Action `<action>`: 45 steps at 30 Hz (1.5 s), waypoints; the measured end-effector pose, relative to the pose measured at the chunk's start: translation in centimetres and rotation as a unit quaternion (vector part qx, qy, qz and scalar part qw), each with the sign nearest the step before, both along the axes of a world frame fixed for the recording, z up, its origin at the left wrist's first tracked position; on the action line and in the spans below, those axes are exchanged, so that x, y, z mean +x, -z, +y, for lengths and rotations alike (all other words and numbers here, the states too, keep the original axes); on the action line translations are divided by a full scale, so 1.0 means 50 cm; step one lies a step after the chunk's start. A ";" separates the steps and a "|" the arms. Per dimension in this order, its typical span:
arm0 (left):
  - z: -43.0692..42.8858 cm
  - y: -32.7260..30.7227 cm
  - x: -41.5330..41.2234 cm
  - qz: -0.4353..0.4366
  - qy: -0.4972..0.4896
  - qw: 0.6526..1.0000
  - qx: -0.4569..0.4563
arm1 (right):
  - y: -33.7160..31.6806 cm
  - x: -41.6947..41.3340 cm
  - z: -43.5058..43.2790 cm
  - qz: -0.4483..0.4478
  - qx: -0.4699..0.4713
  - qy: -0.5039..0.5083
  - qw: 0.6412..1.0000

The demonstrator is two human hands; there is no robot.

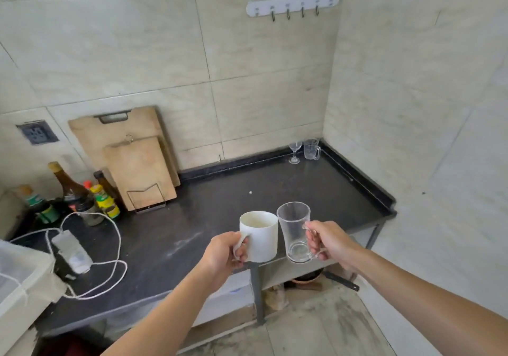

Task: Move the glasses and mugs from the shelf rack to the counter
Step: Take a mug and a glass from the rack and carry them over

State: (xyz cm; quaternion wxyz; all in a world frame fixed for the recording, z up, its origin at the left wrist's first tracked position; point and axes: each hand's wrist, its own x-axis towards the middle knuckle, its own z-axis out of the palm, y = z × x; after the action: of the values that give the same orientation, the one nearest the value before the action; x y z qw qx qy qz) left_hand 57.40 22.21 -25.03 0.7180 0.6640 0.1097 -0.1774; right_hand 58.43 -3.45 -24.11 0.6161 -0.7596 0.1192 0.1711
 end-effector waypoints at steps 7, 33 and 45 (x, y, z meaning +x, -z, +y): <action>-0.067 0.025 0.193 0.022 0.001 1.000 0.020 | 0.024 0.209 -0.072 0.029 0.002 0.014 0.999; -0.161 0.235 0.981 0.150 -0.030 0.986 0.069 | 0.270 1.045 -0.115 0.112 -0.041 0.014 0.993; -0.177 0.345 1.117 0.163 -0.068 0.983 0.051 | 0.387 1.209 -0.123 0.113 -0.012 -0.028 0.993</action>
State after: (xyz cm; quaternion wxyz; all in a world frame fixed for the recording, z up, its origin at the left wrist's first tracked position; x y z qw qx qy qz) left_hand 113.23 13.35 -42.27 0.6662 0.6528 0.2792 -0.2283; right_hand 118.88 -9.61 -43.45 0.5842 -0.7461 0.1688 0.2713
